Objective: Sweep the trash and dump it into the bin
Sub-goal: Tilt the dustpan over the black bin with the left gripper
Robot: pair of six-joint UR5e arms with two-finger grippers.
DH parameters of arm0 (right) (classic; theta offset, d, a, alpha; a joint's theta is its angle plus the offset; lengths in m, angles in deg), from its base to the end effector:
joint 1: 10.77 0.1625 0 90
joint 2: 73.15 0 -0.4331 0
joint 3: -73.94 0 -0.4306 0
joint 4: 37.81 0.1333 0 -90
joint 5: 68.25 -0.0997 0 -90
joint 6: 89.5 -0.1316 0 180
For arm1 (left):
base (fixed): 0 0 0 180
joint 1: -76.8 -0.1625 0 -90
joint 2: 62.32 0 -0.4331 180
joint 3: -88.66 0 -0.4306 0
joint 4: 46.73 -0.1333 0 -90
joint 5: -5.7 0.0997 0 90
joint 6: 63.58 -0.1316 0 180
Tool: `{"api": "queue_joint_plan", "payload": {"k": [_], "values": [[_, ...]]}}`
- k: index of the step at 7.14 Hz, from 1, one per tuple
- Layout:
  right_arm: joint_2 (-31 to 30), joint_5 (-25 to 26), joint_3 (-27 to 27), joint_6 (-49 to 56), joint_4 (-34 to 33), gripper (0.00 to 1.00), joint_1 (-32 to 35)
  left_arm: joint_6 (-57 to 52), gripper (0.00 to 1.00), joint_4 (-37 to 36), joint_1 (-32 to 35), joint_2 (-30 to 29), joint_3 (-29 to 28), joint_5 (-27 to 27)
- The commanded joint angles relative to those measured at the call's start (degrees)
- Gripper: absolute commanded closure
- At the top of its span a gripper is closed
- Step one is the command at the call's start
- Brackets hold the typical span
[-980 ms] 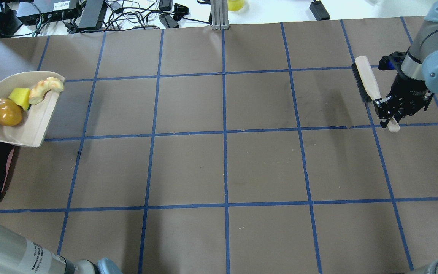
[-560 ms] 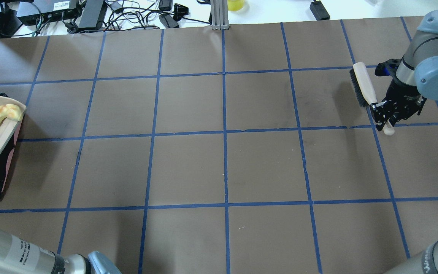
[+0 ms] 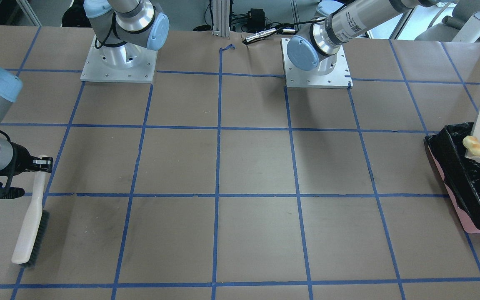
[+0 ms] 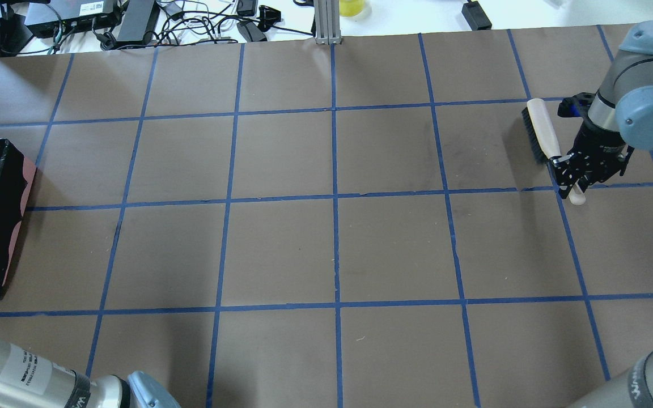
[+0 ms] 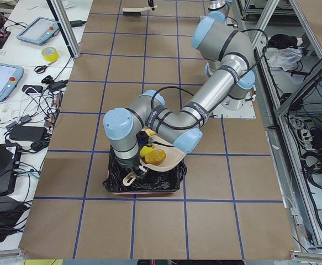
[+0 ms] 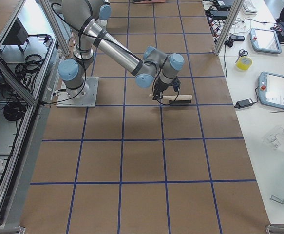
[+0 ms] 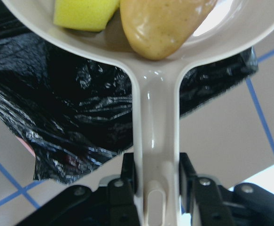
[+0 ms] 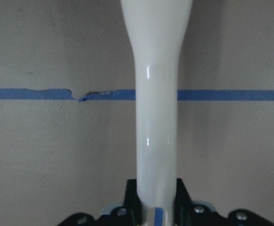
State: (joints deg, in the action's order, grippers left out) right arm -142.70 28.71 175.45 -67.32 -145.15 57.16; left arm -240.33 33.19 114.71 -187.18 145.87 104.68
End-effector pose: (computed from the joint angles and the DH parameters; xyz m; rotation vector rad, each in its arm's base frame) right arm -0.1092 -0.5817 0.1888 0.0271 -3.0947 -0.4386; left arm 0.5577 -0.5773 0.3875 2.7057 1.4377 0.3078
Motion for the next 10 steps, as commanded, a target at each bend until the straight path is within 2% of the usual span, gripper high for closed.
{"api": "queue_joint_plan", "payload": {"k": [1,2,3,4,5,8,9,10], "values": [[0.1,0.0,0.0,-0.1,0.2,1.00,-0.1,-5.3,1.00,-3.5,0.0,-1.4,-1.3,0.2],[0.1,0.0,0.0,-0.1,0.1,1.00,-0.1,-6.5,1.00,-3.6,0.1,-1.8,-2.7,0.2],[0.3,0.0,0.0,0.5,-0.1,0.75,-0.1,-6.5,1.00,-3.9,0.4,-1.9,-3.3,-0.1],[0.4,0.0,0.0,0.4,-0.4,0.58,-0.1,-7.5,1.00,-5.1,0.8,-1.8,-3.1,-0.4],[0.4,0.0,0.0,0.1,-0.4,0.48,-0.1,-7.8,1.00,-7.0,1.4,-1.6,-3.0,-0.4],[-0.1,-0.1,-0.1,-0.4,-0.3,0.43,-0.1,-9.8,1.00,-11.2,3.9,0.3,0.1,-0.3],[-1.6,-0.1,-1.4,-0.6,0.5,0.35,0.0,-10.9,1.00,-14.8,3.9,0.4,1.1,-0.5],[-4.9,-1.0,-4.1,-1.0,4.8,0.28,0.3,-13.2,1.00,-18.5,4.0,0.3,2.0,-0.5]]}}
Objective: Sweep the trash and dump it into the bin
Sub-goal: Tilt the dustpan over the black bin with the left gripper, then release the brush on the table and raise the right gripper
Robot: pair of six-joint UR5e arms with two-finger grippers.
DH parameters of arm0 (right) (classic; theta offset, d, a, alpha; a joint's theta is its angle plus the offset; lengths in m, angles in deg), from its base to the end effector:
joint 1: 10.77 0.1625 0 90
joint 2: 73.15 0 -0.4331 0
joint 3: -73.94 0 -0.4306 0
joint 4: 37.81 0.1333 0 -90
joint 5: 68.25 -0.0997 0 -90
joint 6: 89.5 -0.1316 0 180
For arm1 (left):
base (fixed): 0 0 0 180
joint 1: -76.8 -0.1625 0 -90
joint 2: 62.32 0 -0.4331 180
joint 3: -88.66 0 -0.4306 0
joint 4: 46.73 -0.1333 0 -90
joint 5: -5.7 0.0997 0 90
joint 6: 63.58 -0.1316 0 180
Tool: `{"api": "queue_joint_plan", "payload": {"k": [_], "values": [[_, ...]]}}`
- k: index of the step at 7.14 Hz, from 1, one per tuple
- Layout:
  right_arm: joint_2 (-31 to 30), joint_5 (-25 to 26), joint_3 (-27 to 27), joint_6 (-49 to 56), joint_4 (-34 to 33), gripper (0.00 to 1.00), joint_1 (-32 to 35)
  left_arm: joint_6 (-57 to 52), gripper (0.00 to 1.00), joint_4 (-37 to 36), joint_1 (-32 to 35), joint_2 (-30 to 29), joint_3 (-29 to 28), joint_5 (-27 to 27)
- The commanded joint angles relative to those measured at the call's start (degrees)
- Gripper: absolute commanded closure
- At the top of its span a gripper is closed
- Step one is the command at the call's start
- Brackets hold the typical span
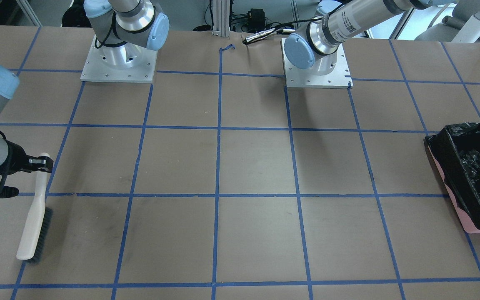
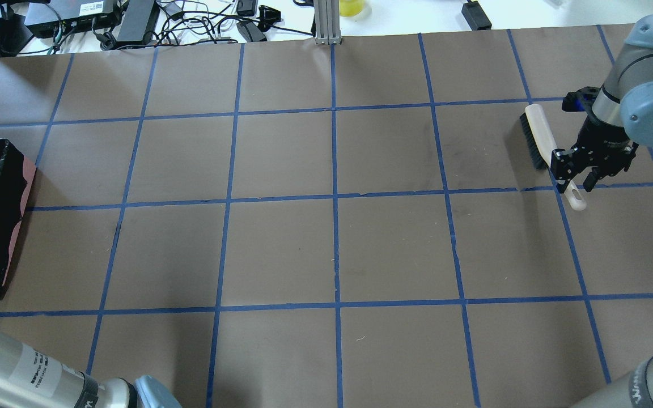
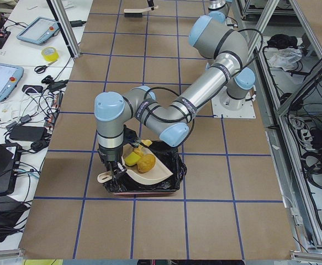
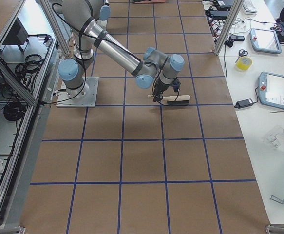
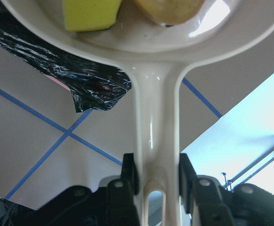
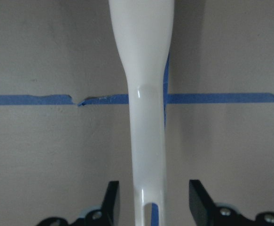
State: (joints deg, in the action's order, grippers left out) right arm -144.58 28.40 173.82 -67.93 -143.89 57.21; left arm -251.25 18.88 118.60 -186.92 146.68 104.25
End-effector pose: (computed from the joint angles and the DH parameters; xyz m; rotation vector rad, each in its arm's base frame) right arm -0.1102 -0.5874 0.2189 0.0073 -3.0914 -0.3777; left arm 0.5332 -0.6293 0.4154 2.6519 1.0227 0.4437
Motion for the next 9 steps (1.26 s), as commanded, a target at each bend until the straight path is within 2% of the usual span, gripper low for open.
{"api": "queue_joint_plan", "payload": {"k": [1,3,4,5,6,7,8,9], "values": [[-6.7,-2.8,-6.2,-0.7,9.2,0.22,0.2,-3.0,1.00,-5.7,0.5,0.4,2.1,-0.1],[-14.1,-2.6,-15.0,-0.8,22.9,0.00,0.2,-3.0,1.00,-9.2,0.7,2.4,6.4,-0.1],[-15.4,-2.3,-18.5,-0.8,27.1,0.00,0.1,-3.1,1.00,-13.9,0.7,4.3,10.5,-0.1],[-15.7,-2.7,-20.2,-1.5,28.4,0.00,0.2,-3.6,1.00,-18.2,0.6,6.1,15.1,-0.2],[-15.5,-5.6,-21.0,-6.5,28.5,0.00,1.6,-5.1,1.00,-24.1,0.7,7.6,18.5,-1.8],[-15.7,-7.5,-22.2,-8.1,29.1,0.00,5.1,-5.7,1.00,-27.0,0.7,8.7,20.7,-2.0],[-15.8,-5.9,-22.4,-11.6,29.9,0.00,9.0,-5.7,1.00,-27.4,0.7,9.9,22.1,-2.0],[-15.9,-5.9,-22.5,-19.5,30.3,0.00,13.0,-5.9,1.00,-27.6,0.7,10.8,23.3,-2.0]]}}
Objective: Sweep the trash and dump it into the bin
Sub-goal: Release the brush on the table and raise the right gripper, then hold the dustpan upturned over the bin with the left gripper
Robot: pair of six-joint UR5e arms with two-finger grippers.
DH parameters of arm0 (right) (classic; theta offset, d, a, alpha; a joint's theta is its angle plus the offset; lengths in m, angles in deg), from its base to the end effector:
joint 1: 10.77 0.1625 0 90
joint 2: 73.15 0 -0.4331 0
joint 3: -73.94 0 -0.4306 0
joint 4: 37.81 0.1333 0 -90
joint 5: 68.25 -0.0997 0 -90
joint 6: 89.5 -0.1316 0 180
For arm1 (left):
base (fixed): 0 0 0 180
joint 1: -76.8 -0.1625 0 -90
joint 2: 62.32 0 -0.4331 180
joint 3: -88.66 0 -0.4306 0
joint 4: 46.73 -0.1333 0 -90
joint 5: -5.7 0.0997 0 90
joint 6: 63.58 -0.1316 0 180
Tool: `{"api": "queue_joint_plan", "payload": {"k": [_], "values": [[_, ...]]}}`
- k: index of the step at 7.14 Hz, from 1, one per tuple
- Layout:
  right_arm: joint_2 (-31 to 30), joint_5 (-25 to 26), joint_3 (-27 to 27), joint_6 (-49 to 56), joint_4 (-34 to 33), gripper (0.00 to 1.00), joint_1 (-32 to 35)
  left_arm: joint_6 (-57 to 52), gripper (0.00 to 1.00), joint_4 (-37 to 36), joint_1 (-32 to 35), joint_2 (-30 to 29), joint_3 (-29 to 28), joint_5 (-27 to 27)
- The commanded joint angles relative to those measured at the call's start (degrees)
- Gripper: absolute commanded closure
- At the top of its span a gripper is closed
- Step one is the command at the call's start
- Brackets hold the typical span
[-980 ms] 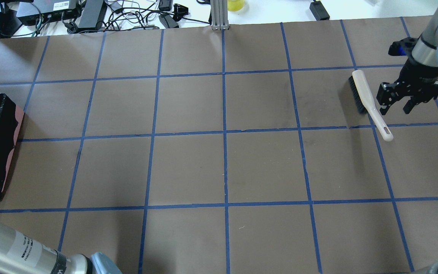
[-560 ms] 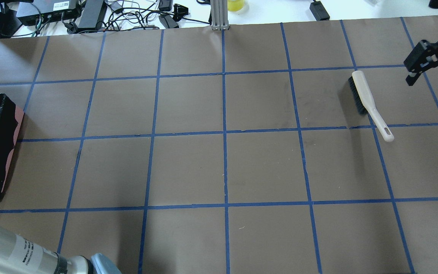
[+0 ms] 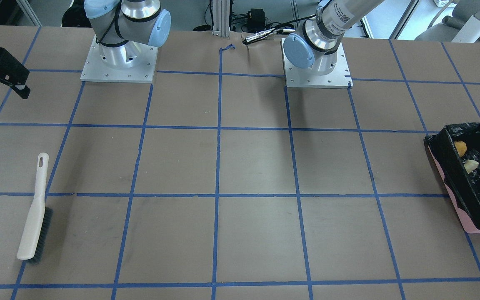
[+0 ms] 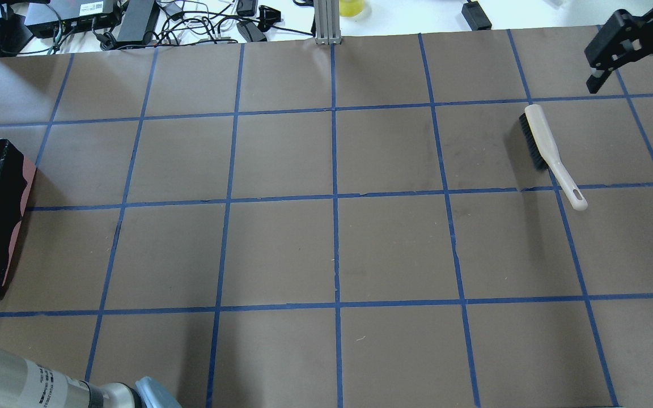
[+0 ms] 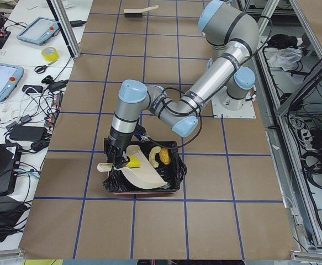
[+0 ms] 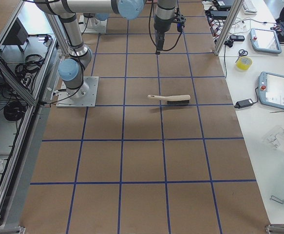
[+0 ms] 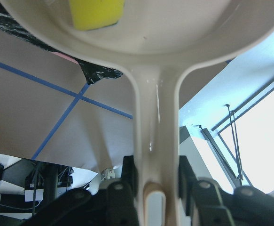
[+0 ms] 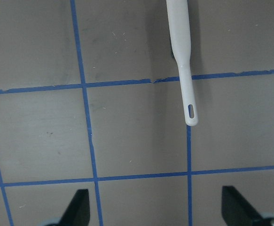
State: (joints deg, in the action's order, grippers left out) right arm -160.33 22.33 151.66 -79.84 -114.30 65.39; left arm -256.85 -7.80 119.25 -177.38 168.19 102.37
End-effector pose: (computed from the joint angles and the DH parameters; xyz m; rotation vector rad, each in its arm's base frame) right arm -0.0001 -0.5522 0.5275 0.1138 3.1330 0.1118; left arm 0.4797 -0.5987 0.4005 2.4631 0.8117 0.5628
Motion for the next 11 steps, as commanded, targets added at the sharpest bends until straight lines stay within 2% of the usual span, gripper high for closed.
{"api": "queue_joint_plan", "payload": {"k": [1,2,3,4,5,7,8,9,11], "values": [[0.0,0.3,-0.2,-12.2,0.7,0.00,9.3,-3.3,1.00,-1.0,0.0,2.0,2.0,-0.2],[-0.4,-0.5,0.1,-12.9,0.1,0.00,11.8,-3.1,1.00,-5.1,0.4,2.2,2.6,-0.1],[-1.3,-1.8,0.2,-13.0,-0.5,0.00,12.2,-2.7,1.00,-12.2,0.6,2.8,5.3,0.3],[-2.9,-2.1,1.2,-13.9,-0.4,0.00,12.2,-2.8,1.00,-17.4,0.6,4.8,9.2,0.4],[-4.3,-6.0,2.0,-13.7,-1.4,0.00,12.2,-2.7,1.00,-19.5,0.6,7.0,13.1,0.6],[-4.1,-6.5,2.6,-14.0,-5.2,0.00,12.2,-2.7,1.00,-27.2,0.6,10.0,19.9,1.4],[-3.9,-5.4,2.6,-14.4,-7.5,0.00,12.2,-2.7,1.00,-29.2,0.5,11.2,21.2,1.5],[-3.4,-1.5,2.7,-14.4,-7.3,0.00,12.2,-2.7,1.00,-29.3,0.5,12.3,21.3,2.1],[-1.8,-1.4,2.9,-16.9,-8.7,0.01,12.3,-2.8,1.00,-29.3,0.5,14.4,23.4,2.6]]}}
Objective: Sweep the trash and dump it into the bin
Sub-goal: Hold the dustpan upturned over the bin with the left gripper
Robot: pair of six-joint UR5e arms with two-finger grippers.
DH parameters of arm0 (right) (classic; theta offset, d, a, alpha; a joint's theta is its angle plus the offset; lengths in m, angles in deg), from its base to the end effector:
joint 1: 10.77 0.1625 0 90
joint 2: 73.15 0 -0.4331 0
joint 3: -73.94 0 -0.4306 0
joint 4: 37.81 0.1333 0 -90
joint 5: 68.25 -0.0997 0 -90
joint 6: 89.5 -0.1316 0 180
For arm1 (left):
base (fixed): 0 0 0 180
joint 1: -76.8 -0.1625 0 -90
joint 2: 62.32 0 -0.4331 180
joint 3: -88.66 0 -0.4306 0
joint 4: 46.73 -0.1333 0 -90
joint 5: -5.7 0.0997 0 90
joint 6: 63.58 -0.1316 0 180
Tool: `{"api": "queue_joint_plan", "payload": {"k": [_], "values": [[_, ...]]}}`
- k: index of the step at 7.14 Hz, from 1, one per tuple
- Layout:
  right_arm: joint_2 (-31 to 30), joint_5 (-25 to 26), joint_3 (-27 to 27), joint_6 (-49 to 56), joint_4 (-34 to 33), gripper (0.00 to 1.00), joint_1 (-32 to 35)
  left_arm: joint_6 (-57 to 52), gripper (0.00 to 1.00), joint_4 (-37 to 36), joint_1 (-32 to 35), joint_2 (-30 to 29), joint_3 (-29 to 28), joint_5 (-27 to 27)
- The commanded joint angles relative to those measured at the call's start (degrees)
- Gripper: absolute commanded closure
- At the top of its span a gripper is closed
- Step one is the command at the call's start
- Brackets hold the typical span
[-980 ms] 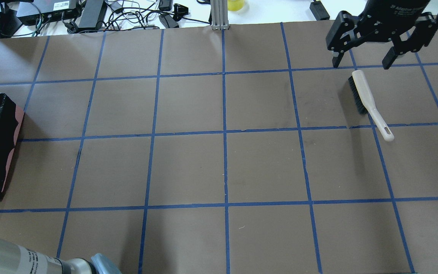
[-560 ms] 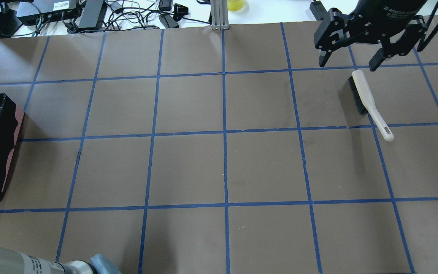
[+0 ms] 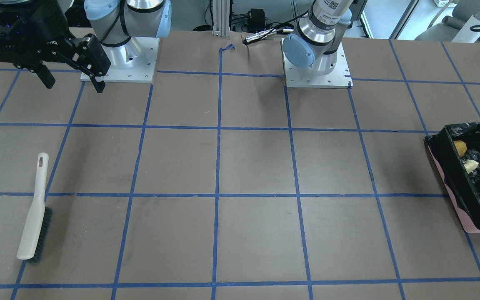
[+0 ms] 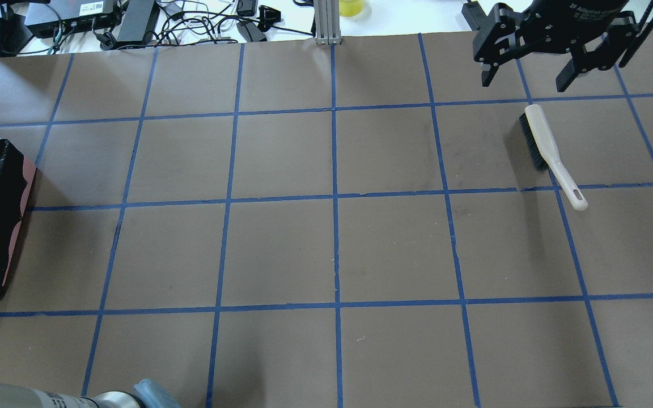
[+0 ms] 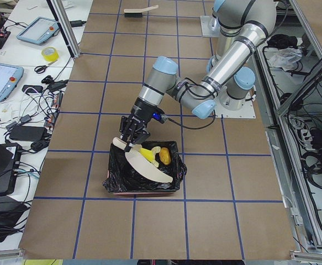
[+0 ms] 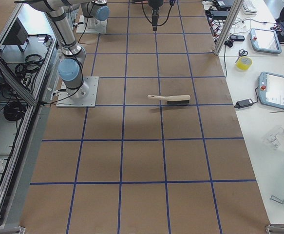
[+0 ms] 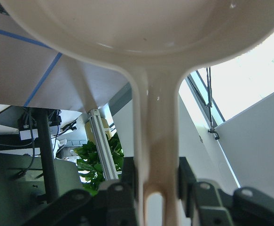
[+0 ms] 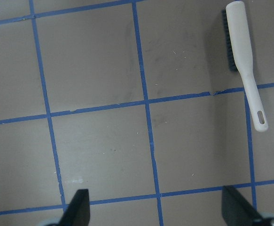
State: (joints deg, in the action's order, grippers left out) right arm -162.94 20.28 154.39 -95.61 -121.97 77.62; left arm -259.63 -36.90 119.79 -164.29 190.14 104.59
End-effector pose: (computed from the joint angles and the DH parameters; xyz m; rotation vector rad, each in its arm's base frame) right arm 0.1216 -0.5377 0.5403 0.2083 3.1052 -0.0934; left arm 0.3972 -0.5247 0.4268 2.1461 0.6925 0.7853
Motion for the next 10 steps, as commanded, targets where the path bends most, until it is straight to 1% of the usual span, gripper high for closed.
{"api": "queue_joint_plan", "payload": {"k": [1,2,3,4,6,7,8,9,10], "values": [[0.6,0.7,1.1,-0.1,-0.7,0.06,0.0,-0.1,1.00,-0.3,0.0,2.3,2.1,0.9],[0.1,0.3,3.4,-0.1,-1.4,0.06,0.0,-0.3,1.00,-0.5,-0.2,2.5,2.1,0.6],[-1.2,0.3,5.1,0.2,-3.0,0.04,-0.1,-0.4,1.00,-2.6,-0.2,2.5,2.2,0.4],[-1.6,0.7,5.5,-0.5,-3.3,0.04,0.0,-0.4,1.00,-4.2,-0.4,2.4,2.4,0.2],[-1.1,0.2,5.6,-1.4,-5.8,0.04,0.3,-0.4,1.00,-4.7,-0.7,2.5,2.5,0.3],[-1.0,0.6,5.9,-2.8,-5.8,0.04,1.8,-0.5,1.00,-5.2,-0.7,2.7,3.8,0.4],[-0.4,0.8,5.9,-3.0,-6.2,0.03,2.6,-0.6,1.00,-8.9,-0.8,2.7,5.2,0.2],[0.0,1.0,5.9,-2.5,-8.5,0.01,2.6,-0.6,1.00,-10.9,-0.8,2.8,6.4,0.2],[0.1,1.3,5.9,-2.2,-8.4,0.02,2.6,-0.6,1.00,-11.1,-0.8,3.0,6.5,0.3]]}}
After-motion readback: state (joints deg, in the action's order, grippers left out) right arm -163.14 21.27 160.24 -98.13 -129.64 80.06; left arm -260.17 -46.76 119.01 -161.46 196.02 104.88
